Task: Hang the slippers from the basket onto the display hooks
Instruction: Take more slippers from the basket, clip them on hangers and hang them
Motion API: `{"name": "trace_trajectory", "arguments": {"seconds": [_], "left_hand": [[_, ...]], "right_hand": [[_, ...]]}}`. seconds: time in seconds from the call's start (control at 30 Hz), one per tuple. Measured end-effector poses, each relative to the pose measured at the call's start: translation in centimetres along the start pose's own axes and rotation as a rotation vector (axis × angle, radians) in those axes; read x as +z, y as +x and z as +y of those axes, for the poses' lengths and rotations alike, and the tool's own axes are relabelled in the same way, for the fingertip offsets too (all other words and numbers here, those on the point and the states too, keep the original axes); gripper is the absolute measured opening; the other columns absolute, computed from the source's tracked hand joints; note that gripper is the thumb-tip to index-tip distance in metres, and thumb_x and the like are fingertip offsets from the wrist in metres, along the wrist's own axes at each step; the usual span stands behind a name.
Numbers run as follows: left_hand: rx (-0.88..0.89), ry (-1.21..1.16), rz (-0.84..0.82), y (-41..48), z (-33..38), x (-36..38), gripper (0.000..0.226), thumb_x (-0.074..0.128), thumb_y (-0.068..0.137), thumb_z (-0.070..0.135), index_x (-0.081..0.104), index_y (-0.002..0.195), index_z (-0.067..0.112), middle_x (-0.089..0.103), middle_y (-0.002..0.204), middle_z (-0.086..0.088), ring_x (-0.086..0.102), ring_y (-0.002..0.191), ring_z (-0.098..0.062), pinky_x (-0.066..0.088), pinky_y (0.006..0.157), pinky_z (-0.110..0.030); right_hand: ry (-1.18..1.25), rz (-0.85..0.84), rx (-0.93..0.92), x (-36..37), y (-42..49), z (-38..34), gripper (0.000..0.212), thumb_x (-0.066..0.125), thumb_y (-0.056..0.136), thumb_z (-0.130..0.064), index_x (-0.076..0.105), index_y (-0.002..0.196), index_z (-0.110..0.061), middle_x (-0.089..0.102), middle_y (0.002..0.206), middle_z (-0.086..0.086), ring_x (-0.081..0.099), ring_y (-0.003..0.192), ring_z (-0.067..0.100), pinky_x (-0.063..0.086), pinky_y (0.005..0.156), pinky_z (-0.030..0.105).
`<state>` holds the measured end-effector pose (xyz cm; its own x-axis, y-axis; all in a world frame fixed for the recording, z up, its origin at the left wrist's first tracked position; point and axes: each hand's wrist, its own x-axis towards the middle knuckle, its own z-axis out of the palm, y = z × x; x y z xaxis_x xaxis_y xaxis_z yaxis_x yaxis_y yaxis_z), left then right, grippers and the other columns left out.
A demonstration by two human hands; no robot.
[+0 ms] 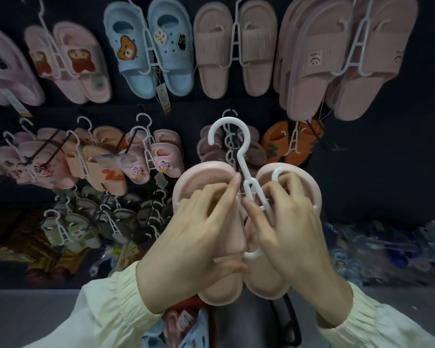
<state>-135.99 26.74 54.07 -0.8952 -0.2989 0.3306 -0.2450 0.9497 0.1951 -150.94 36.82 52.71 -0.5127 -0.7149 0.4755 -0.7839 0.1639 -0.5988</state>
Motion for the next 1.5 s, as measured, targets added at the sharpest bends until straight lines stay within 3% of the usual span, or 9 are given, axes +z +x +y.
{"name": "trace_trajectory", "arguments": {"seconds": [0.1, 0.23, 0.33, 0.5, 0.67, 0.8, 1.03, 1.3, 1.5], "left_hand": [[-0.028, 0.095, -0.005, 0.0, 0.3, 0.5, 0.131, 0.076, 0.061, 0.072, 0.017, 0.157, 0.005, 0.039, 0.138, -0.008, 0.041, 0.127, -0.021, 0.046, 0.091, -0.040], [-0.060, 0.155, 0.055, 0.2, 0.2, 0.6, 0.118, 0.071, 0.067, 0.069, 0.027, 0.154, 0.004, 0.045, 0.133, -0.010, 0.048, 0.122, -0.025, 0.046, 0.084, -0.043], [-0.057, 0.149, 0.087, 0.2, -0.2, 0.5, 0.108, 0.066, 0.073, 0.064, 0.028, 0.155, 0.005, 0.045, 0.132, -0.008, 0.049, 0.120, -0.024, 0.043, 0.086, -0.040], [-0.046, 0.117, 0.077, 0.1, -1.1, 0.4, 0.113, 0.072, 0.071, 0.062, 0.020, 0.157, 0.010, 0.041, 0.136, -0.004, 0.045, 0.126, -0.020, 0.042, 0.090, -0.038], [-0.038, 0.048, 0.010, -0.3, -2.4, -0.2, 0.112, 0.066, 0.074, 0.060, 0.010, 0.159, 0.016, 0.035, 0.143, -0.002, 0.033, 0.137, -0.016, 0.039, 0.098, -0.038], [0.001, -0.034, -0.045, -0.9, -3.1, -0.3, 0.113, 0.071, 0.073, 0.052, 0.006, 0.160, 0.021, 0.029, 0.145, 0.003, 0.026, 0.141, -0.011, 0.034, 0.103, -0.033], [0.069, -0.062, -0.092, -2.0, -3.7, -0.3, 0.115, 0.080, 0.073, 0.041, 0.006, 0.160, 0.024, 0.027, 0.148, 0.005, 0.026, 0.142, -0.012, 0.032, 0.110, -0.037], [0.108, -0.048, -0.126, -2.9, -4.4, -0.3, 0.108, 0.077, 0.075, 0.039, 0.011, 0.159, 0.024, 0.031, 0.148, 0.002, 0.020, 0.145, -0.012, 0.018, 0.115, -0.036], [0.106, 0.052, -0.141, -3.3, -5.1, 0.2, 0.112, 0.080, 0.071, 0.038, 0.012, 0.159, 0.025, 0.033, 0.148, -0.001, 0.032, 0.138, -0.019, 0.019, 0.113, -0.036]], "right_hand": [[-0.019, 0.000, 0.001, 0.5, 0.2, -0.5, 0.025, 0.046, 0.095, -0.048, 0.056, 0.096, -0.025, 0.043, 0.104, -0.012, 0.048, 0.087, 0.011, 0.047, 0.077, 0.039], [0.052, -0.020, 0.021, 0.8, 0.4, -1.0, 0.024, 0.044, 0.095, -0.049, 0.054, 0.093, -0.027, 0.043, 0.103, -0.012, 0.052, 0.088, 0.012, 0.051, 0.075, 0.042], [0.078, -0.043, 0.007, 0.8, 0.6, -1.0, 0.017, 0.049, 0.098, -0.044, 0.054, 0.094, -0.028, 0.042, 0.103, -0.013, 0.053, 0.088, 0.013, 0.052, 0.073, 0.042], [0.143, -0.076, -0.010, 0.6, 0.7, -1.2, 0.013, 0.051, 0.097, -0.041, 0.052, 0.104, -0.030, 0.046, 0.108, -0.014, 0.055, 0.099, 0.011, 0.052, 0.079, 0.039], [0.304, -0.063, 0.022, -0.6, 1.2, -1.0, 0.016, 0.050, 0.100, -0.026, 0.042, 0.105, -0.038, 0.051, 0.104, -0.023, 0.055, 0.104, 0.006, 0.046, 0.081, 0.020], [0.341, -0.090, 0.081, -1.1, 2.0, -0.1, 0.021, 0.043, 0.102, -0.015, 0.044, 0.100, -0.036, 0.056, 0.100, -0.014, 0.057, 0.099, 0.008, 0.042, 0.079, 0.013], [0.283, -0.112, 0.072, -1.1, 4.1, 1.4, 0.023, 0.048, 0.092, 0.004, 0.050, 0.098, -0.018, 0.059, 0.100, -0.001, 0.058, 0.095, 0.011, 0.045, 0.079, 0.019], [0.230, 0.006, 0.003, -0.5, 6.4, 1.2, 0.030, 0.051, 0.090, 0.009, 0.052, 0.089, -0.021, 0.059, 0.091, -0.010, 0.058, 0.089, 0.003, 0.043, 0.075, 0.011], [0.216, 0.059, -0.022, -0.8, 7.0, 0.7, 0.023, 0.051, 0.087, 0.010, 0.052, 0.087, -0.014, 0.063, 0.094, 0.001, 0.060, 0.092, 0.012, 0.048, 0.079, 0.024]]}}
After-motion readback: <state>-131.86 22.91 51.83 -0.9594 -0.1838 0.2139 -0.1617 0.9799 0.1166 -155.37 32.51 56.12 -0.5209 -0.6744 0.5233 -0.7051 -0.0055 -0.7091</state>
